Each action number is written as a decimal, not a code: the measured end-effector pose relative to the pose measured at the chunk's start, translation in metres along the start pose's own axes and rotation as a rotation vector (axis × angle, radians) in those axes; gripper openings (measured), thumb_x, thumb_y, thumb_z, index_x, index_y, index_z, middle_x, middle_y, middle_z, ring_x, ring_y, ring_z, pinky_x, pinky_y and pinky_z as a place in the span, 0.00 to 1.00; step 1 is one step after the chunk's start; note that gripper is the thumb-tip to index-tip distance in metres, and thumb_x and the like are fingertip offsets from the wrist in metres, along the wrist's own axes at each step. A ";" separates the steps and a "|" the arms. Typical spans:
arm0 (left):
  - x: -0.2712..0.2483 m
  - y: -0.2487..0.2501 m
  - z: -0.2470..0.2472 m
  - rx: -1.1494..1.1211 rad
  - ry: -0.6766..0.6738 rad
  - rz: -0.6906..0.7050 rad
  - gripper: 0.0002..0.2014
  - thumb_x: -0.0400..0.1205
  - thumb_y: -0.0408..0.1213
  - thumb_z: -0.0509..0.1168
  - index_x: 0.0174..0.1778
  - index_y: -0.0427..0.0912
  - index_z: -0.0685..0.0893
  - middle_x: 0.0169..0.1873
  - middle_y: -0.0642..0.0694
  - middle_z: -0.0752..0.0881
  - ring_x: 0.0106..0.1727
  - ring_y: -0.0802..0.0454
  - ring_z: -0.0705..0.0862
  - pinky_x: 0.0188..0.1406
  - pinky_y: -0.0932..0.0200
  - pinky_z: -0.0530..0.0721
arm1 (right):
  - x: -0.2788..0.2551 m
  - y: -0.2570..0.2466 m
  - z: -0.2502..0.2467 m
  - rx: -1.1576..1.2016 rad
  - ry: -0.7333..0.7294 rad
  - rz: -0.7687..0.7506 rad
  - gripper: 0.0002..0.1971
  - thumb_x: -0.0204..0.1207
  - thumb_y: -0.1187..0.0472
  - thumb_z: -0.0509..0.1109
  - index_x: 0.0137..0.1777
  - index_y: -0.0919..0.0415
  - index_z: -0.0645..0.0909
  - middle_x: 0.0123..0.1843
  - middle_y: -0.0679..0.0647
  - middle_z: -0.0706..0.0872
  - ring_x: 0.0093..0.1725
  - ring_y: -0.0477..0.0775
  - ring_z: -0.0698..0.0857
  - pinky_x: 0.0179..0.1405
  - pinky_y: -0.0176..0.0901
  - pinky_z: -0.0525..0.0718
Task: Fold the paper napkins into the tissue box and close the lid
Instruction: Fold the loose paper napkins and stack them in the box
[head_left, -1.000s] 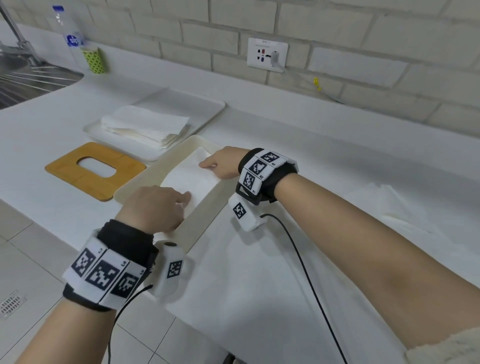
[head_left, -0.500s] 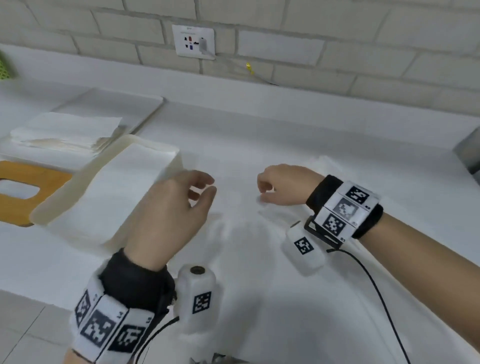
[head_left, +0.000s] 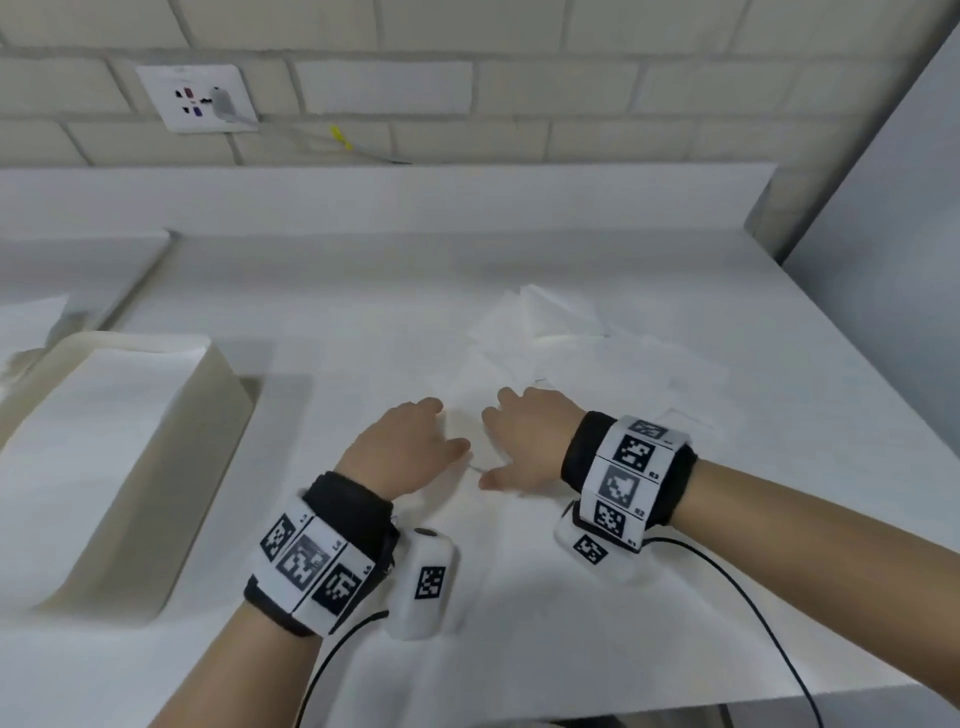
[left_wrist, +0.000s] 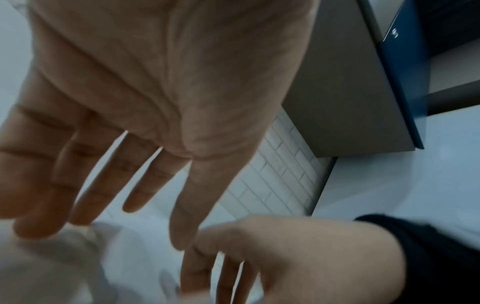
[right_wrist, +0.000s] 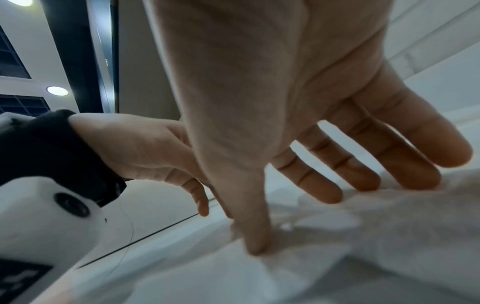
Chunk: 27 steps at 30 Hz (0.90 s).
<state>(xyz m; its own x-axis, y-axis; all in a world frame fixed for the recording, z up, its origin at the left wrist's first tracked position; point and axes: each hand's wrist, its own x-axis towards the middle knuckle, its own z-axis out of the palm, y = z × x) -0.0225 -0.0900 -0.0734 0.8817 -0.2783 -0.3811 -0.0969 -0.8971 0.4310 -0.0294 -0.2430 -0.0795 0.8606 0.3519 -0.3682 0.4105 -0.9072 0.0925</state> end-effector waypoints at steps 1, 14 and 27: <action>0.004 0.003 0.001 0.018 -0.016 -0.004 0.25 0.84 0.45 0.61 0.74 0.37 0.69 0.68 0.40 0.77 0.66 0.44 0.77 0.65 0.51 0.75 | 0.001 0.000 -0.001 -0.020 0.017 -0.004 0.26 0.78 0.40 0.61 0.64 0.62 0.71 0.61 0.60 0.75 0.55 0.62 0.79 0.46 0.47 0.70; 0.012 0.016 -0.001 -0.011 0.109 0.126 0.13 0.85 0.43 0.60 0.63 0.46 0.83 0.54 0.49 0.82 0.62 0.51 0.77 0.55 0.61 0.65 | -0.003 0.039 -0.014 0.375 0.309 -0.058 0.14 0.84 0.57 0.54 0.39 0.60 0.72 0.40 0.53 0.79 0.45 0.60 0.80 0.35 0.46 0.69; 0.018 0.025 -0.009 -0.636 0.545 0.207 0.09 0.84 0.43 0.62 0.41 0.43 0.79 0.38 0.45 0.84 0.42 0.44 0.81 0.42 0.50 0.77 | 0.000 0.068 -0.017 1.033 0.630 0.057 0.08 0.79 0.61 0.67 0.56 0.60 0.80 0.37 0.56 0.86 0.39 0.53 0.87 0.43 0.35 0.78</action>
<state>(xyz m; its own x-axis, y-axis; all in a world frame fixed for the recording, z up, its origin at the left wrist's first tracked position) -0.0047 -0.1146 -0.0626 0.9891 -0.0655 0.1315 -0.1469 -0.4386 0.8866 0.0041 -0.3009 -0.0572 0.9835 0.0952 0.1537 0.1803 -0.5801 -0.7943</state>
